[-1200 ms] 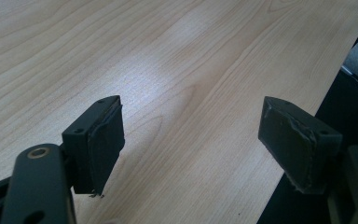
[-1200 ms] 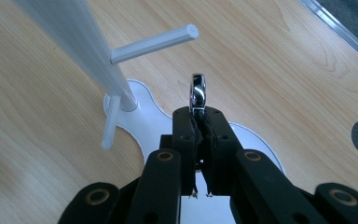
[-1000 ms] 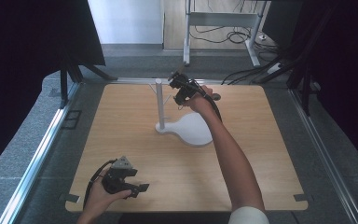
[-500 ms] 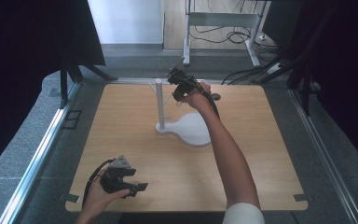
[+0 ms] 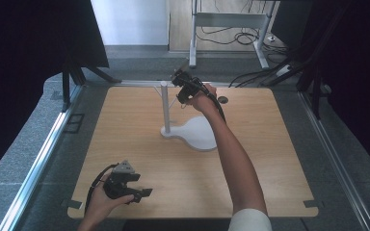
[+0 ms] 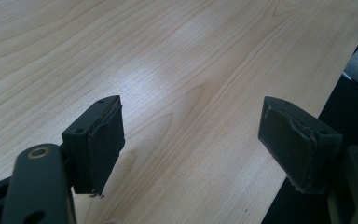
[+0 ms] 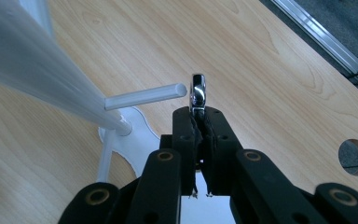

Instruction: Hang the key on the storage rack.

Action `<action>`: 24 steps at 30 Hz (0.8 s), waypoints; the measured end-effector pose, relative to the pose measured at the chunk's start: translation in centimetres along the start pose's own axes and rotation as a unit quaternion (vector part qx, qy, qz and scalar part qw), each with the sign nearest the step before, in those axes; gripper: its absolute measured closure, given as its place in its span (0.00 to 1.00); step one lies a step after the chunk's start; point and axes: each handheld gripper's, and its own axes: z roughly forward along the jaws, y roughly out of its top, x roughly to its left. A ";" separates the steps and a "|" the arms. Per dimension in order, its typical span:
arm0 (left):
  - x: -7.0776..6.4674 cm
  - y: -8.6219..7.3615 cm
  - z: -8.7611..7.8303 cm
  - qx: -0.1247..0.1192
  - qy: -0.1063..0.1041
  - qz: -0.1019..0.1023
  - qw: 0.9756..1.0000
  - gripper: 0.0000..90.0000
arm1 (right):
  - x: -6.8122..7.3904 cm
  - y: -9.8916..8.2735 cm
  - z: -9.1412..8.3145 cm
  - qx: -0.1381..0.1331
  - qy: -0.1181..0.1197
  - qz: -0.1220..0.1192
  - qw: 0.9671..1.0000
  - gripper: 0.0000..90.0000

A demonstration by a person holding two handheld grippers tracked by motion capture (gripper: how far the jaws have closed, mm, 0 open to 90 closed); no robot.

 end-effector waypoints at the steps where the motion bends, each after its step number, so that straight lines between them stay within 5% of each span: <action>1: 0.0 0.0 0.0 0.000 0.000 0.000 1.000 0.25 | 0.0 0.0 -0.1 -0.001 0.000 -0.001 1.000 0.93; 21: -0.1 0.0 0.2 0.004 0.000 0.002 1.000 0.25 | 1.4 0.0 0.3 0.001 0.002 -0.019 1.000 0.93; 24: -0.2 0.0 0.3 0.005 0.000 0.002 1.000 0.25 | 1.8 -0.3 0.3 -0.002 0.004 -0.021 1.000 0.87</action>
